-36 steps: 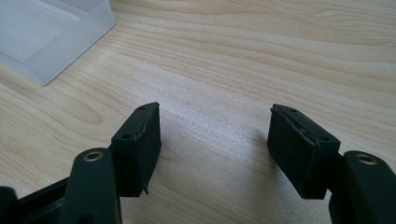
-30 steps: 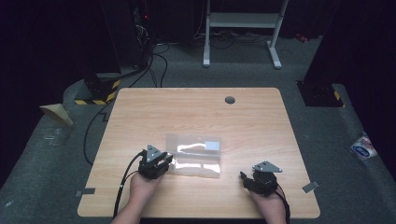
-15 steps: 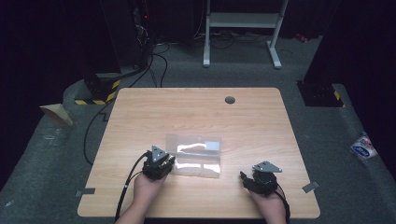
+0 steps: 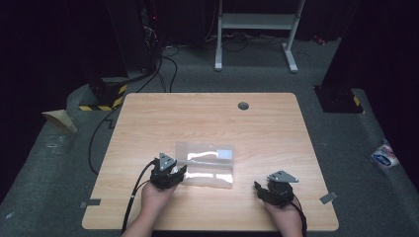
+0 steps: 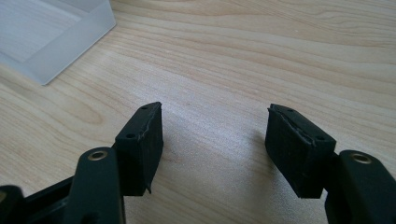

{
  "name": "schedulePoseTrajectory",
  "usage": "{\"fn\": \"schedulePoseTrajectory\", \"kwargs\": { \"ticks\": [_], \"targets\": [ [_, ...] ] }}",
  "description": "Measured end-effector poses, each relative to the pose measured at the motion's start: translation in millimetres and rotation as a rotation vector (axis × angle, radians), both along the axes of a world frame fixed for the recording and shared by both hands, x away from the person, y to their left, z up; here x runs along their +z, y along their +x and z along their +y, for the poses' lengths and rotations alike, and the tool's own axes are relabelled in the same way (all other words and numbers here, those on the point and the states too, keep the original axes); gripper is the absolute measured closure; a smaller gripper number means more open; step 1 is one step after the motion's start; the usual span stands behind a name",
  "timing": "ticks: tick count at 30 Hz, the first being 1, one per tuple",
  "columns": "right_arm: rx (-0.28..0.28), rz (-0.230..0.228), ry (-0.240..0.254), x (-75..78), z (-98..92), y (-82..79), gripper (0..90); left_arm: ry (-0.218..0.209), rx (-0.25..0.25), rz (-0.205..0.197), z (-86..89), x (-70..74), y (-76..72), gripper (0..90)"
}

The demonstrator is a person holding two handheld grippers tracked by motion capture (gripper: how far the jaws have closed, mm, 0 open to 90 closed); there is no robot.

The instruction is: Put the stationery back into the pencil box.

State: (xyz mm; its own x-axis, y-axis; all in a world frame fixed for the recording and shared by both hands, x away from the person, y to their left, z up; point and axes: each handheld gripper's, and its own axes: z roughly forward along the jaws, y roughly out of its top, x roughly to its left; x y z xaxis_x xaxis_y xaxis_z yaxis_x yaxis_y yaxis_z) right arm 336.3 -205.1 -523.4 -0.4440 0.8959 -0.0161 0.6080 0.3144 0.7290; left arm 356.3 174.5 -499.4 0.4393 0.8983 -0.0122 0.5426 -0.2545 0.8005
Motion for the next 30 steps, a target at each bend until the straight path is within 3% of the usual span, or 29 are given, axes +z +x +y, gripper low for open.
{"fn": "schedulePoseTrajectory", "kwargs": {
  "ticks": [13,18,21,26,30],
  "targets": [
    [0.000,0.002,0.002,0.0,0.0,0.1,36.6,-0.027,-0.056,0.011,15.5,9.2,-1.3,36.3],
    [0.001,0.000,0.000,0.0,-0.1,0.2,36.6,0.000,-0.001,-0.009,34.9,11.7,-3.4,24.0],
    [0.000,0.001,0.001,0.0,-0.1,0.1,36.7,0.005,0.011,-0.006,43.8,10.9,-4.6,21.2],
    [0.000,0.000,0.000,0.0,-0.1,0.1,36.6,0.039,0.043,0.047,72.5,2.3,-8.4,14.8],
    [0.001,0.001,0.000,0.0,-0.1,0.2,36.6,0.042,0.064,0.080,93.4,-2.7,-13.5,14.1]
  ]
}}
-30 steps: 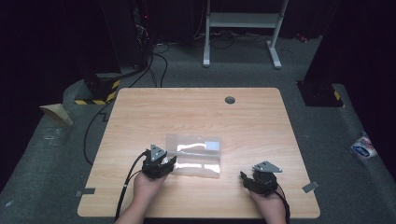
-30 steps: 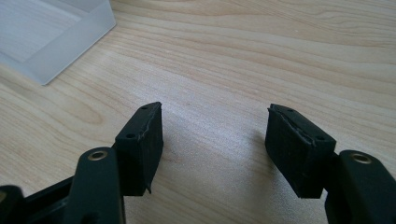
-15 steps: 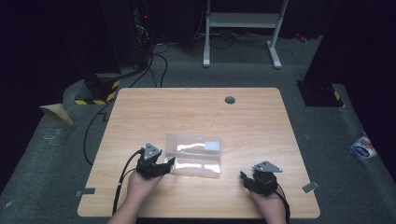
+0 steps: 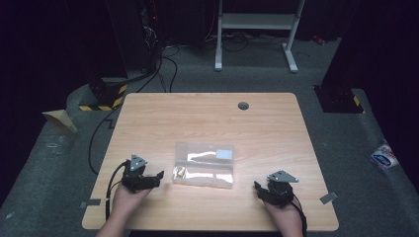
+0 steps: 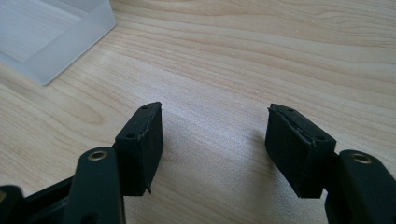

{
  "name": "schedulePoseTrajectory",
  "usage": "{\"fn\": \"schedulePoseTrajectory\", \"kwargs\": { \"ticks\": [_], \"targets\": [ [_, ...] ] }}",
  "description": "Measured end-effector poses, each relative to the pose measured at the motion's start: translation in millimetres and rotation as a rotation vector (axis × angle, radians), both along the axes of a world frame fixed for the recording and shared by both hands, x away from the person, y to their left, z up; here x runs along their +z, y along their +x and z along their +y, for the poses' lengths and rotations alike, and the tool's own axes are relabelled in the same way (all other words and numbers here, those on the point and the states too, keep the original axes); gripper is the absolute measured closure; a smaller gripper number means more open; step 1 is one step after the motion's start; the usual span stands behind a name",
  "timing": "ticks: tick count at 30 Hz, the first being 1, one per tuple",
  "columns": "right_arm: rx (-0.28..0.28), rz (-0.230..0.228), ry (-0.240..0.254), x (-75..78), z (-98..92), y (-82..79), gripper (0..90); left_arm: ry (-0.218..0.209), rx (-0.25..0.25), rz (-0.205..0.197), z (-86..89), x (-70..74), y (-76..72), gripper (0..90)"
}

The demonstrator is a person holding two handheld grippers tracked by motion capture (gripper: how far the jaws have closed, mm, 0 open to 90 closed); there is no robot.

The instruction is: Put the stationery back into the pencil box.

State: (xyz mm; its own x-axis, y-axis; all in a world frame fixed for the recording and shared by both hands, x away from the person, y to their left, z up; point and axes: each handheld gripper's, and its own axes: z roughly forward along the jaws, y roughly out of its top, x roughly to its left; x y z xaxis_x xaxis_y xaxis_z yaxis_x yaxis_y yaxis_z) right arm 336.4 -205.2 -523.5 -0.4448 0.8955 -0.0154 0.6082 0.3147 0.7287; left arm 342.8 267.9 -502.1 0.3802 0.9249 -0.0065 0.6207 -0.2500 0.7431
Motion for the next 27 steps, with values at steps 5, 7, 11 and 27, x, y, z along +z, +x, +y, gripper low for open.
{"fn": "schedulePoseTrajectory", "kwargs": {
  "ticks": [5,7,11,27],
  "targets": [
    [-0.001,0.002,0.001,0.0,0.1,-0.1,36.6,0.018,0.004,0.034,20.2,-7.3,-9.3,11.7],
    [0.000,0.001,0.001,0.0,0.0,0.0,36.5,0.021,0.002,0.054,25.7,-12.2,-14.3,10.5],
    [0.001,0.000,0.000,0.0,0.0,-0.1,36.2,0.034,-0.017,0.076,30.3,-22.0,-23.3,10.5],
    [-0.029,0.003,0.003,-0.1,-0.9,0.0,35.6,0.010,-0.020,0.007,30.3,-28.2,-36.2,13.9]
  ]
}}
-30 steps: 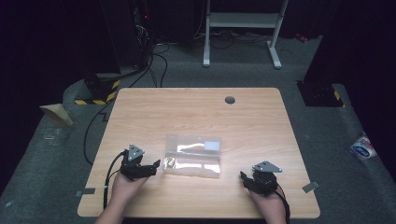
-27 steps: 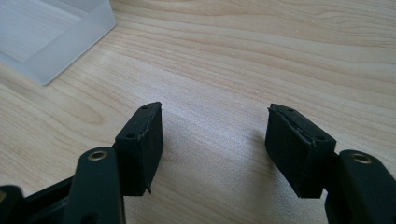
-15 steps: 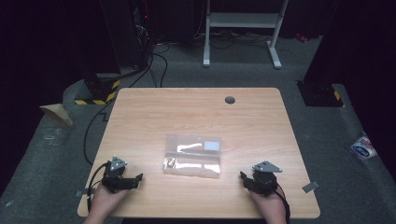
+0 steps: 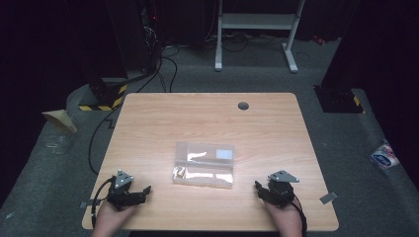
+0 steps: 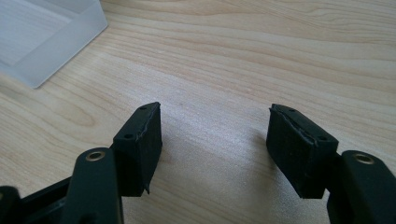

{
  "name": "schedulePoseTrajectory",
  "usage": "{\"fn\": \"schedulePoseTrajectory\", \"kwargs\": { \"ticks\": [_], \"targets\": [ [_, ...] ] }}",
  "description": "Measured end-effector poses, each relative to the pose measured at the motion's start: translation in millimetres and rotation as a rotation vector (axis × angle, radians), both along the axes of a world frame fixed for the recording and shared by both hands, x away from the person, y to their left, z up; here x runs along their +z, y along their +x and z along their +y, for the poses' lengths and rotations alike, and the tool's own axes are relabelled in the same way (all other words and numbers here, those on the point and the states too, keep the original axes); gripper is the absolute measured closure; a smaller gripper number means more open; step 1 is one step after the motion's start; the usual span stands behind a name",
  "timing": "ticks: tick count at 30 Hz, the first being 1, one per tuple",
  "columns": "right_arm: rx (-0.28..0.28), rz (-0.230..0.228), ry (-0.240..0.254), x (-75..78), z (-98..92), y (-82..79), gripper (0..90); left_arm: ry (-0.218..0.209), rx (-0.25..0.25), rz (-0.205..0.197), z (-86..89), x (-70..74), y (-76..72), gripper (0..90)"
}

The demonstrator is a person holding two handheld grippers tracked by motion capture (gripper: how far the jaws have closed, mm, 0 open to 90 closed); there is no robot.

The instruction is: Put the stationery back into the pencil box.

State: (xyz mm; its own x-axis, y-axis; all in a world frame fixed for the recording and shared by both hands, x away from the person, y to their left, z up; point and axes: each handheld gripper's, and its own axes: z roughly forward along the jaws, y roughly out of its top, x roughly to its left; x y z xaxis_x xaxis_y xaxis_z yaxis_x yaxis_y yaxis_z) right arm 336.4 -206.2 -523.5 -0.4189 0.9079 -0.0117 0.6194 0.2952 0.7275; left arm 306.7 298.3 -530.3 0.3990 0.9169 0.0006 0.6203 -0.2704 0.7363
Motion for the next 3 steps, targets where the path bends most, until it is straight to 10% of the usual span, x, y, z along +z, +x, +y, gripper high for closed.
{"fn": "schedulePoseTrajectory", "kwargs": {
  "ticks": [3],
  "targets": [
    [-0.002,0.000,-0.001,0.0,0.1,-0.1,35.4,0.001,-0.003,0.001,0.0,0.1,0.6,13.9]
  ]
}}
